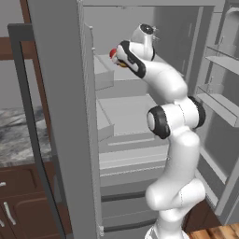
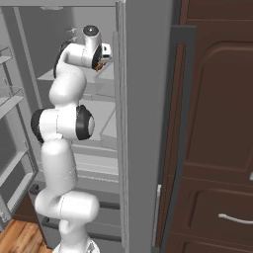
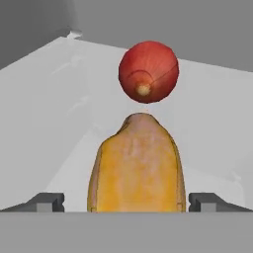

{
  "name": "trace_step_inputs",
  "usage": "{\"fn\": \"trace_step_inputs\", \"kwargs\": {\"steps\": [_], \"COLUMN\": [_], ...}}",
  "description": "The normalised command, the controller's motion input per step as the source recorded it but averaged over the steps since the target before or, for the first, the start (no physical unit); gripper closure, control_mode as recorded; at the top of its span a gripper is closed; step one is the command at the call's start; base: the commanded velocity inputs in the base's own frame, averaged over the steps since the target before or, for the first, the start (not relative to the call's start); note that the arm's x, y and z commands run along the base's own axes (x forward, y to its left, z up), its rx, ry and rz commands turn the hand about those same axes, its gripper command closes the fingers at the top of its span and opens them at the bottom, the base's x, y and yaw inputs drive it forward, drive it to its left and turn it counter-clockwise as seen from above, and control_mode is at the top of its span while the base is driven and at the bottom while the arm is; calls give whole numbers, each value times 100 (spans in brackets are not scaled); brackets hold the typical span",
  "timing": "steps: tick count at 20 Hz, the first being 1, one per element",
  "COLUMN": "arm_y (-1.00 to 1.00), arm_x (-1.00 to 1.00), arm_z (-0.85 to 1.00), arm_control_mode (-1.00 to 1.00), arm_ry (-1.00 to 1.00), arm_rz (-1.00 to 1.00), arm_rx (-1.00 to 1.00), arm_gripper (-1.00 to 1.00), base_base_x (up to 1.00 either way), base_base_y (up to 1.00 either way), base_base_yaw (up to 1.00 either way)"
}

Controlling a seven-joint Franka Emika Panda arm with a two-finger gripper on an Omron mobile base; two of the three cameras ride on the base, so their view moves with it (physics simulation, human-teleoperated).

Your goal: Take the chicken drumstick from the fridge and place it on the digital scale on the counter by the fridge. Wait a few seconds for a reading, then move it to the plate on the dining counter.

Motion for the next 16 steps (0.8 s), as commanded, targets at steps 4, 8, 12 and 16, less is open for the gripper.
{"fn": "trace_step_inputs", "kwargs": {"steps": [4,8,12,16], "arm_y": [0,0,0,0], "arm_x": [33,29,28,20], "arm_z": [-28,-32,-34,-34], "arm_control_mode": [-100,-100,-100,-100], "arm_ry": [0,0,0,0], "arm_rz": [0,0,0,0], "arm_rx": [-10,-9,-8,-4], "arm_gripper": [-100,-100,100,100], "base_base_x": [0,0,0,0], "base_base_y": [0,0,0,0], "base_base_yaw": [0,0,0,0]}}
